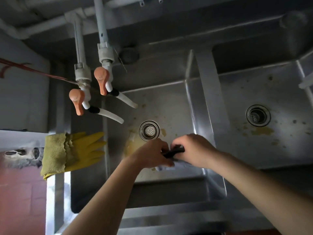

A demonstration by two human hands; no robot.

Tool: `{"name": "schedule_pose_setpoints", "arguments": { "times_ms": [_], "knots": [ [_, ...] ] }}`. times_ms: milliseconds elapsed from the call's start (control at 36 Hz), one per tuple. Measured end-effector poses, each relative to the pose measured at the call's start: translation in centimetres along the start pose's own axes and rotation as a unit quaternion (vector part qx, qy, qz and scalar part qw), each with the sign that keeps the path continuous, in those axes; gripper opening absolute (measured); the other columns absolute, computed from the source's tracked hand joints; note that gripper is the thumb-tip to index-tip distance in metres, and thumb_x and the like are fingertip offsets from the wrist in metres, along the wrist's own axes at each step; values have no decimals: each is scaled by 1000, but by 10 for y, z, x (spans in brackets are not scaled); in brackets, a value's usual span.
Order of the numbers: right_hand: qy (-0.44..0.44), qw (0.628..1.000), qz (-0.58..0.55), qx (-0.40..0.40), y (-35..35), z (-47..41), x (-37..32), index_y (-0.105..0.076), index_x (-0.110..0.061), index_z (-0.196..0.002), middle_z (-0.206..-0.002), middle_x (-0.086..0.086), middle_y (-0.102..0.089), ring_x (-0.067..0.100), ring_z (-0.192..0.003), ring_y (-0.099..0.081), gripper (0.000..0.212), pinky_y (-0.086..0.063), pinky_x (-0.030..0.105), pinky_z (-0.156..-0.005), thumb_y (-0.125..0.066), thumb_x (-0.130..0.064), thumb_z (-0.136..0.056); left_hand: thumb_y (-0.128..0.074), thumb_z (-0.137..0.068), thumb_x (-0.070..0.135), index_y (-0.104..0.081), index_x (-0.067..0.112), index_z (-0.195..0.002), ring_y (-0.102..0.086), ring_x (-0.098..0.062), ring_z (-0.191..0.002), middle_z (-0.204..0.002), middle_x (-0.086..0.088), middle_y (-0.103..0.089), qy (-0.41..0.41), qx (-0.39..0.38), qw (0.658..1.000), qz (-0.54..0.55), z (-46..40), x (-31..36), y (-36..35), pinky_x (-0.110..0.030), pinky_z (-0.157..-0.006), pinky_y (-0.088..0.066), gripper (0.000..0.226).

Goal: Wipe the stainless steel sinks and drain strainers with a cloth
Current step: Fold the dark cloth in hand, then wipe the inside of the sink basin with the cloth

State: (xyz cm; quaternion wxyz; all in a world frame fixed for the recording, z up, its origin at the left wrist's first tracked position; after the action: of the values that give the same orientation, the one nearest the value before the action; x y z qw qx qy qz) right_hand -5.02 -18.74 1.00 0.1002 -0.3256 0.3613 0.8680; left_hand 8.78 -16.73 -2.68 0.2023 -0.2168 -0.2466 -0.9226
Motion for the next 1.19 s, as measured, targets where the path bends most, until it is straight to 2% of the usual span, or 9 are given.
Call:
{"name": "schedule_pose_setpoints", "arguments": {
  "times_ms": [306, 361, 500, 583, 694, 833, 1000, 1111, 1194],
  "knots": [
    [48, 969, 42, 239, 62, -41, 12, -73, -8, -106, -112, 8, -70, 31, -107, -64, 24, -51, 42, -94, -73, -14, -83, -82, -73, 25, -56, 18, -129, -57, -10, -85, -96, 9, -59, 129, 65, 981, 127, -48, -95, -5, -20, -65, -42, 63],
    [15, 956, 92, 277, 74, -47, 23, -71, -6, -112, -120, 14, -66, 37, -115, -60, 32, -47, 49, -97, -74, -13, -80, -82, -74, 14, -55, 11, -129, -61, -21, -97, -110, -1, -62, 190, 85, 937, 281, -58, -117, -11, -31, -78, -53, 61],
    [-72, 932, 210, 286, 91, -70, 46, -52, -14, -139, -153, 17, -39, 40, -143, -31, 60, -27, 57, -111, -68, -28, -83, -73, -76, -5, -57, -2, -125, -63, -45, -109, -119, -27, -65, 184, 132, 717, 659, -78, -129, -16, -59, -96, -51, 51],
    [-110, 921, 274, 254, 98, -89, 60, -30, -23, -152, -164, 11, -18, 35, -150, -13, 72, -16, 57, -115, -58, -39, -87, -67, -80, -1, -57, -1, -122, -69, -37, -98, -111, -23, -69, 164, 88, 631, 753, -95, -119, -13, -44, -76, -59, 43],
    [-126, 914, 336, 187, 94, -112, 81, -12, -33, -156, -167, 5, 2, 34, -152, 6, 78, -7, 58, -117, -52, -46, -90, -54, -93, 2, -56, 8, -123, -68, -30, -88, -108, -19, -68, 167, 115, 590, 781, -118, -115, -8, -29, -55, -57, 32],
    [-124, 896, 373, 207, 92, -122, 90, -17, -34, -155, -167, 2, -4, 37, -150, 2, 79, -7, 61, -114, -43, -56, -84, -57, -93, 0, -52, 21, -131, -65, -31, -100, -116, -9, -64, 154, 246, 669, 685, -144, -116, 12, -49, -88, -56, 43],
    [-99, 891, 357, 262, 96, -120, 87, -33, -28, -149, -161, 9, -27, 39, -149, -14, 78, -14, 62, -113, -43, -57, -78, -47, -93, 7, -54, 22, -134, -57, -30, -114, -122, -4, -65, 213, 504, 766, 336, -143, -115, 61, -38, -91, -47, 44],
    [-84, 891, 335, 295, 98, -119, 84, -39, -24, -145, -157, 10, -34, 38, -147, -19, 76, -14, 60, -113, -46, -54, -75, -51, -86, 5, -13, 42, -154, -29, -33, -142, -160, -4, -27, 263, 372, 887, 74, -182, -118, 79, -49, -106, -34, 86],
    [-83, 893, 323, 303, 100, -117, 84, -38, -23, -145, -154, 10, -37, 37, -146, -21, 77, -16, 58, -113, -47, -54, -75, -56, -84, 26, -13, 39, -155, -19, -36, -145, -164, -7, -8, 260, 250, 932, 35, -212, -120, 72, -49, -118, -18, 84]
  ]
}}
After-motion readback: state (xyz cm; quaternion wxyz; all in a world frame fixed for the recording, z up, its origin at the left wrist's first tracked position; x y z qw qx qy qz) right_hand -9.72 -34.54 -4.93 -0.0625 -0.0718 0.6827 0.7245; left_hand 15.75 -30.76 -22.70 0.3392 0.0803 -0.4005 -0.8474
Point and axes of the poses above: each hand's wrist, its own z-axis away from the middle knuckle, its own y-axis out of the back of the hand, x = y × z, the point moved 6 cm from there along -z, towards the middle knuckle
